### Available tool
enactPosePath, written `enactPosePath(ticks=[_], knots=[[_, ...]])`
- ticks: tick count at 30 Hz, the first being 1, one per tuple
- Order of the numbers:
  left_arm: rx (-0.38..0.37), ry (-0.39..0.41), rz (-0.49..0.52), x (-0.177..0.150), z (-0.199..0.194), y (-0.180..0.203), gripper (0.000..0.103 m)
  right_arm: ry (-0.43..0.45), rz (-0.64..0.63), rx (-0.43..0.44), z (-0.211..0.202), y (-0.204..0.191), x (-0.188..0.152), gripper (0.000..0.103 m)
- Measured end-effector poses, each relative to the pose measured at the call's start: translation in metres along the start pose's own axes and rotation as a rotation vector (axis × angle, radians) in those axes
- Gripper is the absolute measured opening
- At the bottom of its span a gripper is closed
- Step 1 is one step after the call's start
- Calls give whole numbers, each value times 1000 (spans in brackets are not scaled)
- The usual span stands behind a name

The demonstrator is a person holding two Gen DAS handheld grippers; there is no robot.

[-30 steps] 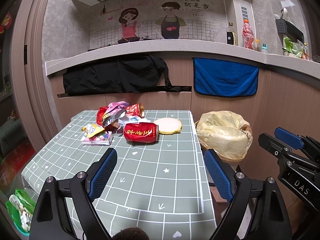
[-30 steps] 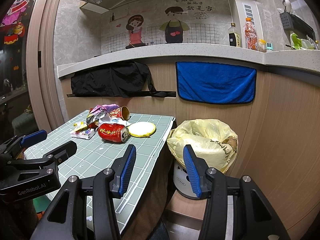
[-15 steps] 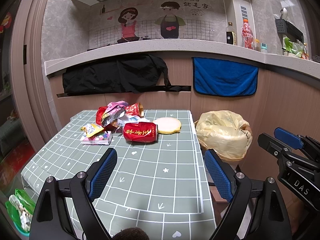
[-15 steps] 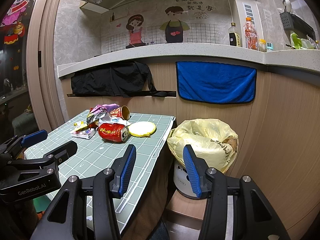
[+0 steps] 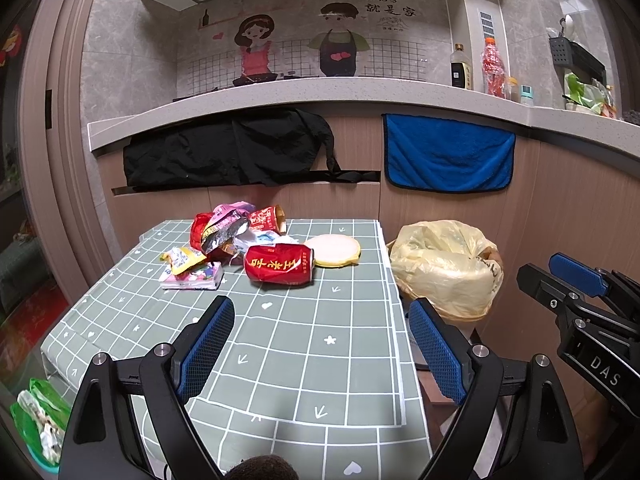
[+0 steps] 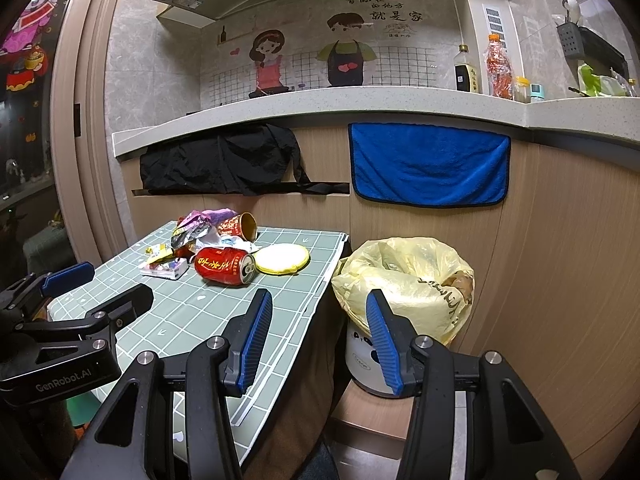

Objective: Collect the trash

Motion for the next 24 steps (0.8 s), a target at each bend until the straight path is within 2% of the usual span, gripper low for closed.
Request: enactPosePath(ticks=[17, 24], knots=[[-1, -4, -3, -6, 1, 5, 89, -9, 10, 1, 1, 3, -1, 46], [16, -3, -15, -5, 10, -3, 89, -21, 14, 13, 16, 0, 6, 46]])
Point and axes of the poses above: each gripper's, at about its wrist camera, not at the fingertips, and z roughly the way its jaws point, y to its right, x to its top, the point moved 9 cm from there along z, roughly the way its jaws point
